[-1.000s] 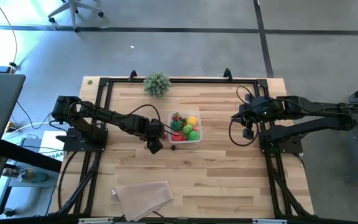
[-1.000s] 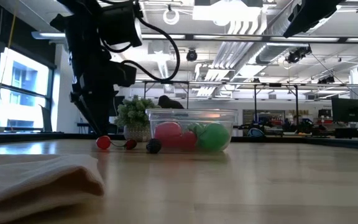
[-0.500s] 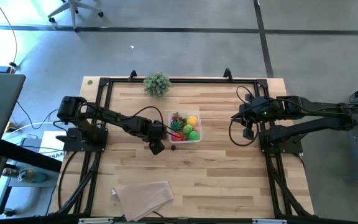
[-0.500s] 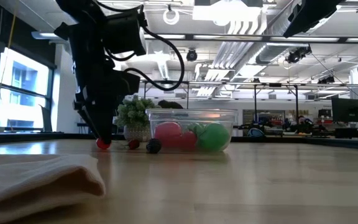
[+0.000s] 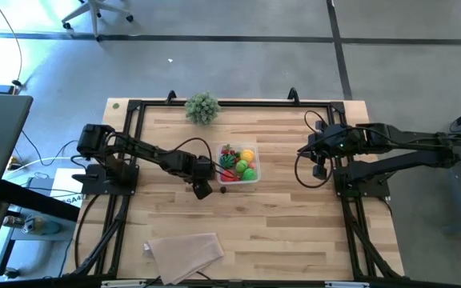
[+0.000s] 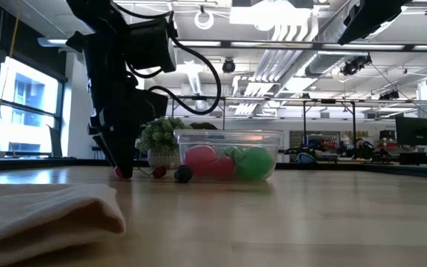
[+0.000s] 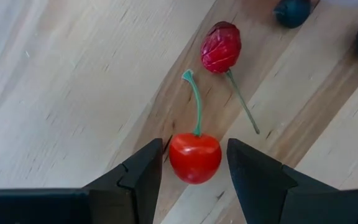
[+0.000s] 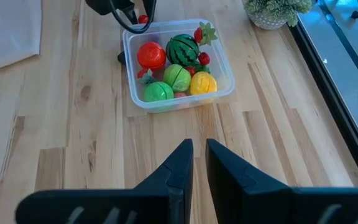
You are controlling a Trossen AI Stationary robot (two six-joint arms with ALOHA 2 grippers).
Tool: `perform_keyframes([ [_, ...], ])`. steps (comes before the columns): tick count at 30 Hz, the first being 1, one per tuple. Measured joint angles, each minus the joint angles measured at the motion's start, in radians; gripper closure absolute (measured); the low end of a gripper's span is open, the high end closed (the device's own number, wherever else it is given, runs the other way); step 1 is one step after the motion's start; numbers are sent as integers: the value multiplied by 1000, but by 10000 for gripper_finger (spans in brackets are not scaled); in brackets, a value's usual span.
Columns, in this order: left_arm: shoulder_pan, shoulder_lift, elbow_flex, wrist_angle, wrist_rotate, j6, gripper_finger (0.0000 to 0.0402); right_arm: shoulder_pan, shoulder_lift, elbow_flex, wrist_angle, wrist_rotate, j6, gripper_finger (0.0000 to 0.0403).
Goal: Pick and placing Produce into tupperware
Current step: Put the left red cherry into the transparent bin
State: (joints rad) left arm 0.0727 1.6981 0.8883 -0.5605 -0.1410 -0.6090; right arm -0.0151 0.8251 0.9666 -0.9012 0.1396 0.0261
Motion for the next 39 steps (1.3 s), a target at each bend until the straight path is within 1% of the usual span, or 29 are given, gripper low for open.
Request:
perform_keyframes([
  [11, 0, 0, 0, 0, -35, 0, 232, 0, 0, 0, 0, 0, 0, 368],
  [31, 0, 0, 0, -2, -47, 2, 234, 0, 0, 0, 0, 0, 0, 368],
  [34, 0, 1, 0, -2, -47, -1, 249, 0, 0, 0, 0, 0, 0, 368],
  [39, 0, 1, 0, -1, -47, -24, 292, 0, 0, 0, 0, 0, 0, 368],
])
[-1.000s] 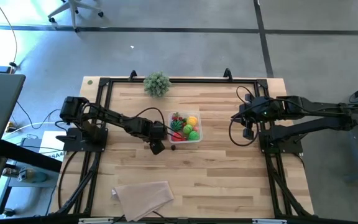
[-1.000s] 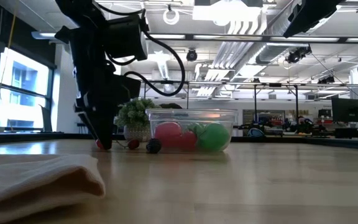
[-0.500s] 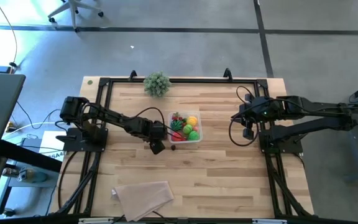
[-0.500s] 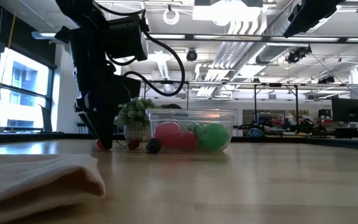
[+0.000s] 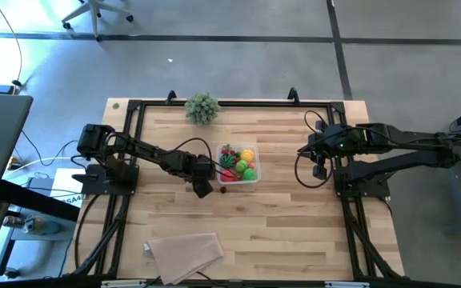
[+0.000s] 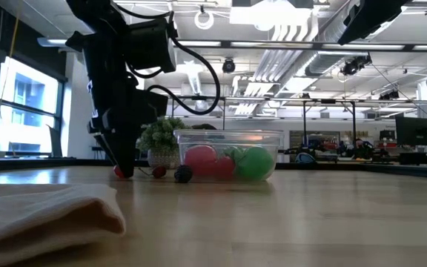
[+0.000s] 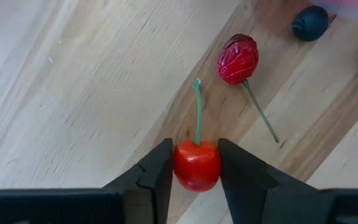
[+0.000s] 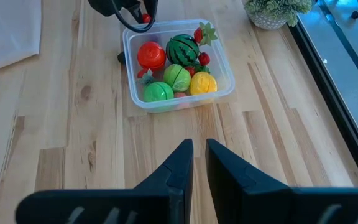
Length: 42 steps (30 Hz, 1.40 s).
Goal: Pick and placing Produce into tupperware
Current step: Put the left red cherry into the transparent bin
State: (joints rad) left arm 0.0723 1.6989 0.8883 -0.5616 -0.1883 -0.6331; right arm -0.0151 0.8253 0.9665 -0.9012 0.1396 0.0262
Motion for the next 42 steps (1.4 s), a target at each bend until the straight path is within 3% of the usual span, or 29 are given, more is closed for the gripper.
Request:
perform_keyframes([
  [30, 0, -5, 0, -9, -15, -37, 298, 0, 0, 0, 0, 0, 0, 368],
  [42, 0, -167, 0, -28, -128, -45, 296, 0, 0, 0, 0, 0, 0, 368],
])
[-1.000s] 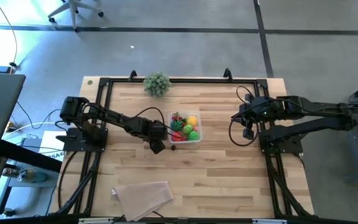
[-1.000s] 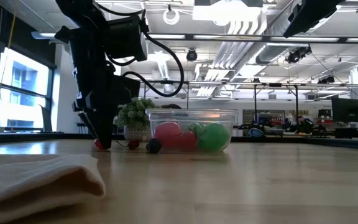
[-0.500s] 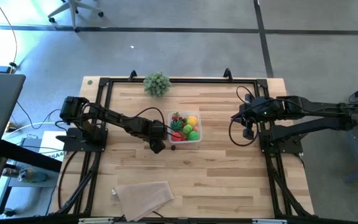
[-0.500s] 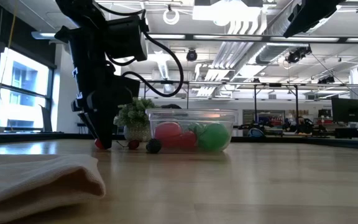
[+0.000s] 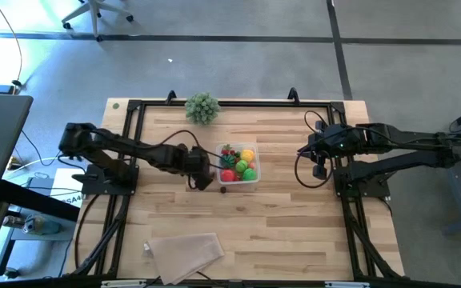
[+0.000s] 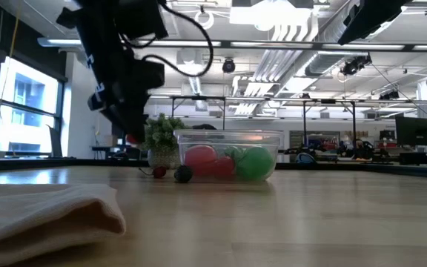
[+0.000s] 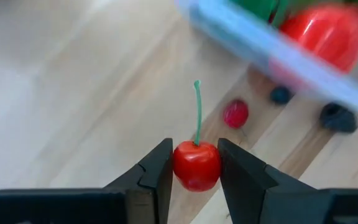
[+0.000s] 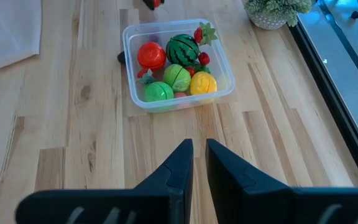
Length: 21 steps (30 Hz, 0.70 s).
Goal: Pick and placing Produce into tupperware
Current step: Put the left red cherry into the transparent bin
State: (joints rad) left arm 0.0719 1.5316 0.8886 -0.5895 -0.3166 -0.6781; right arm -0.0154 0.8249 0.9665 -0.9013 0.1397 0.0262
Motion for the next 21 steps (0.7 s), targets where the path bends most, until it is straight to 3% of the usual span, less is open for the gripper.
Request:
perform_keyframes([
  [10, 0, -157, 0, 110, -125, 76, 295, 0, 0, 0, 0, 0, 0, 368],
  [21, 0, -155, 0, 400, -125, 251, 294, 0, 0, 0, 0, 0, 0, 368],
])
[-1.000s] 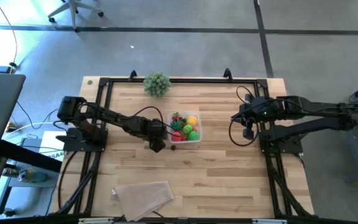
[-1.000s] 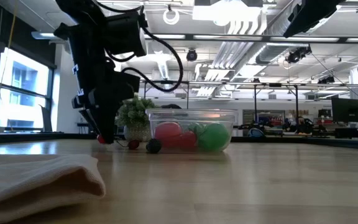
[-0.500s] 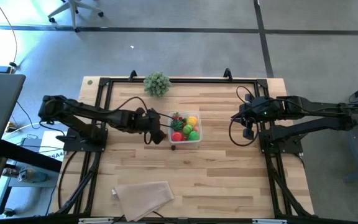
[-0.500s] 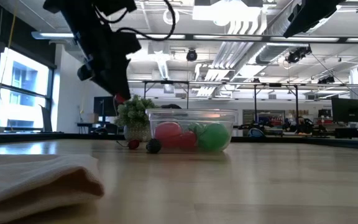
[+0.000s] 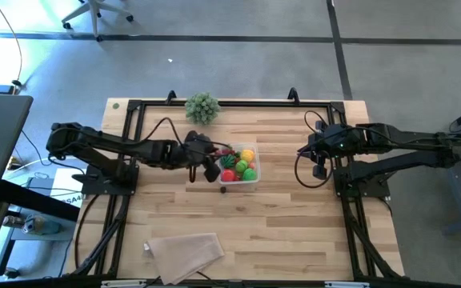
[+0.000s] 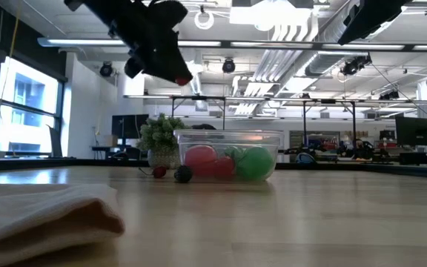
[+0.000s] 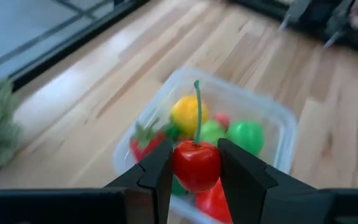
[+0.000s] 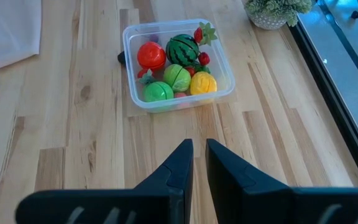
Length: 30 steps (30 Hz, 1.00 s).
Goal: Pick and placing Produce into tupperware
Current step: Put the left red cherry into the transparent bin
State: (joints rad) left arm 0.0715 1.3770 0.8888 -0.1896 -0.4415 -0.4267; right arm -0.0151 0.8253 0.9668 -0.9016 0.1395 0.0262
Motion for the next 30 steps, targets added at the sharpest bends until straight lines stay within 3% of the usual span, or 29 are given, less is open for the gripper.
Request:
perform_keyframes([
  [6, 1, 85, 15, 98, 23, 21, 294, 0, 0, 0, 0, 0, 0, 368],
  [18, 1, 279, 118, 33, 87, -1, 294, 0, 0, 0, 0, 0, 0, 368],
  [30, 0, 327, 120, -17, 95, -58, 294, 0, 0, 0, 0, 0, 0, 368],
])
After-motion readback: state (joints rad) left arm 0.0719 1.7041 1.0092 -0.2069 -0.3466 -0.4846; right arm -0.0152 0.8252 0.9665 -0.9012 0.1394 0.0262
